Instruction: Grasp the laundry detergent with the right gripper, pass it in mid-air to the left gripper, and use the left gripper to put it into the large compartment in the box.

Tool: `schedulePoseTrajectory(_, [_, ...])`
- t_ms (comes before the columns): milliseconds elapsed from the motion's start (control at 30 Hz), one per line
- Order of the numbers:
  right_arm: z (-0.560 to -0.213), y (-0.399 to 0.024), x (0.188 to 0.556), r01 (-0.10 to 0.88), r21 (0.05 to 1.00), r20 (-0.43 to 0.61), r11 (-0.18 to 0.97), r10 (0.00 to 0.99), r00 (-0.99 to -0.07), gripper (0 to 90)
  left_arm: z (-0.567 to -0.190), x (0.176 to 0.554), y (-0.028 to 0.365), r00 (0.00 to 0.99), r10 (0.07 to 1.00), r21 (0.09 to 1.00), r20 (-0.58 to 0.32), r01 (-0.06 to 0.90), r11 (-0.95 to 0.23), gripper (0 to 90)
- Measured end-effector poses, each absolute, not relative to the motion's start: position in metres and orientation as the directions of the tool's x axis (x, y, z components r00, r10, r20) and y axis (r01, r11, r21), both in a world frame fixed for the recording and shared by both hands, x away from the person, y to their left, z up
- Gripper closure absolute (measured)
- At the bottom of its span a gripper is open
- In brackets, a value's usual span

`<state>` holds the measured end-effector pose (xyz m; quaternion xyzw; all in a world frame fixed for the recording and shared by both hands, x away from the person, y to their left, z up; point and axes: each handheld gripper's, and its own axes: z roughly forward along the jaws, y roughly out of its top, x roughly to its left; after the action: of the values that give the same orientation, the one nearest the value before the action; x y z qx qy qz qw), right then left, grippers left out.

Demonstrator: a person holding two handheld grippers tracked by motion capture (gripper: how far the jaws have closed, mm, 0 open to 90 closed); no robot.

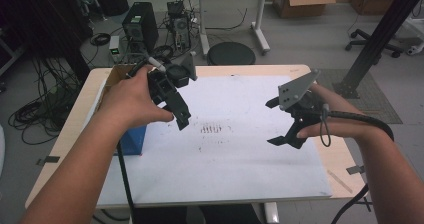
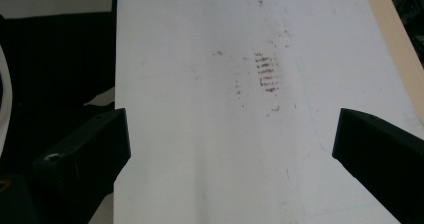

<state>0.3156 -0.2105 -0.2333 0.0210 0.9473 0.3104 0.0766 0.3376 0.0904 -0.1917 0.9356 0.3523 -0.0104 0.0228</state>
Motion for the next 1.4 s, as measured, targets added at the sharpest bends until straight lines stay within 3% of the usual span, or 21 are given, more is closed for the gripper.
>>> schedulePoseTrajectory(367, [-0.241, -0.201, 0.334, 0.006, 0.434, -0.110, 0.901, 0.060, -0.992, 2.7, -0.205, 0.328, 0.075, 0.886, 0.459, 0.008, -0.069, 0.461, -0.887, 0.2])
schedulePoseTrajectory(733, [-0.259, -0.196, 0.348, 0.021, 0.315, -0.087, 0.949, 0.051, -0.995, 3.4, -0.222, 0.329, 0.060, 0.941, 0.322, 0.028, -0.107, 0.326, -0.945, 0.2])
schedulePoseTrajectory(1400, [-0.266, -0.200, 0.356, 0.032, 0.292, -0.073, 0.956, 0.055, -0.996, 3.4, -0.233, 0.341, 0.043, 0.954, 0.277, -0.004, -0.116, 0.279, -0.960, 0.2])
